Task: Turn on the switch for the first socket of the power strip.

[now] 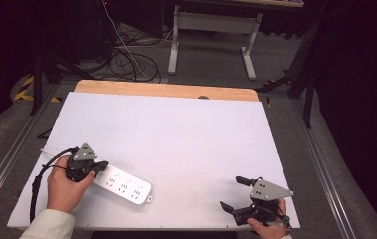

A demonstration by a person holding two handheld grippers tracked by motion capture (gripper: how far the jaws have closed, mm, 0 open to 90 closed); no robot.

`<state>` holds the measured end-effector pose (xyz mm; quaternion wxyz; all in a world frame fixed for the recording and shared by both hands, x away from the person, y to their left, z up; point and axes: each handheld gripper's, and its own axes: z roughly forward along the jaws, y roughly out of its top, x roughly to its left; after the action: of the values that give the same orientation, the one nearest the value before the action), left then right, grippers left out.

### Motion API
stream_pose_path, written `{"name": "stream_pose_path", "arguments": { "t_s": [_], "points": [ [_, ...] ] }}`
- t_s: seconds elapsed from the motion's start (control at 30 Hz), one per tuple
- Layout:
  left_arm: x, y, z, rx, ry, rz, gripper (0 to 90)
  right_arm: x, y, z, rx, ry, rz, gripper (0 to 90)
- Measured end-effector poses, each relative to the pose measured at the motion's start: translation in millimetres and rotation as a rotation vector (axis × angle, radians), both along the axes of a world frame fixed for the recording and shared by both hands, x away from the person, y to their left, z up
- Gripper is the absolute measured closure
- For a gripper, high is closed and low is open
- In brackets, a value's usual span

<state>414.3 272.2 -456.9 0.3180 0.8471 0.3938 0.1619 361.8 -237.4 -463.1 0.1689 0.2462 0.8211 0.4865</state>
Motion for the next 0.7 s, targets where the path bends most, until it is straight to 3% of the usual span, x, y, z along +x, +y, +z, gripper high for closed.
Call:
{"name": "stream_pose_path", "arguments": {
  "t_s": [0.13,0.23,0.3,0.4,0.43,0.6,0.7],
  "points": [
    [-0.4,-0.2,-0.6,-0.010,0.007,0.002,90.0,-0.2,0.3,0.0,-0.001,0.001,0.000,7.1],
    [-0.6,-0.8,-0.4,0.006,-0.004,0.000,90.0,-0.3,0.3,0.1,-0.002,0.000,-0.001,7.1],
    [0.0,-2.4,-2.2,-0.030,0.009,-0.013,90.0,-0.2,0.4,-0.1,0.000,0.001,0.000,7.1],
    [-1.9,-7.2,-1.6,0.022,-0.021,-0.007,90.0,-0.4,0.4,0.3,-0.005,-0.001,-0.002,7.1],
    [-1.9,-7.2,-1.6,0.022,-0.021,-0.007,90.0,-0.6,0.2,0.3,-0.003,-0.002,-0.001,7.1],
    [-1.4,-4.1,-3.3,-0.018,-0.010,0.003,90.0,-0.7,-1.1,0.2,0.001,-0.002,-0.002,7.1],
    [-1.4,-3.7,-3.2,-0.015,-0.012,0.010,90.0,-0.7,-1.0,0.0,0.001,-0.002,0.000,7.1]
  ]
}}
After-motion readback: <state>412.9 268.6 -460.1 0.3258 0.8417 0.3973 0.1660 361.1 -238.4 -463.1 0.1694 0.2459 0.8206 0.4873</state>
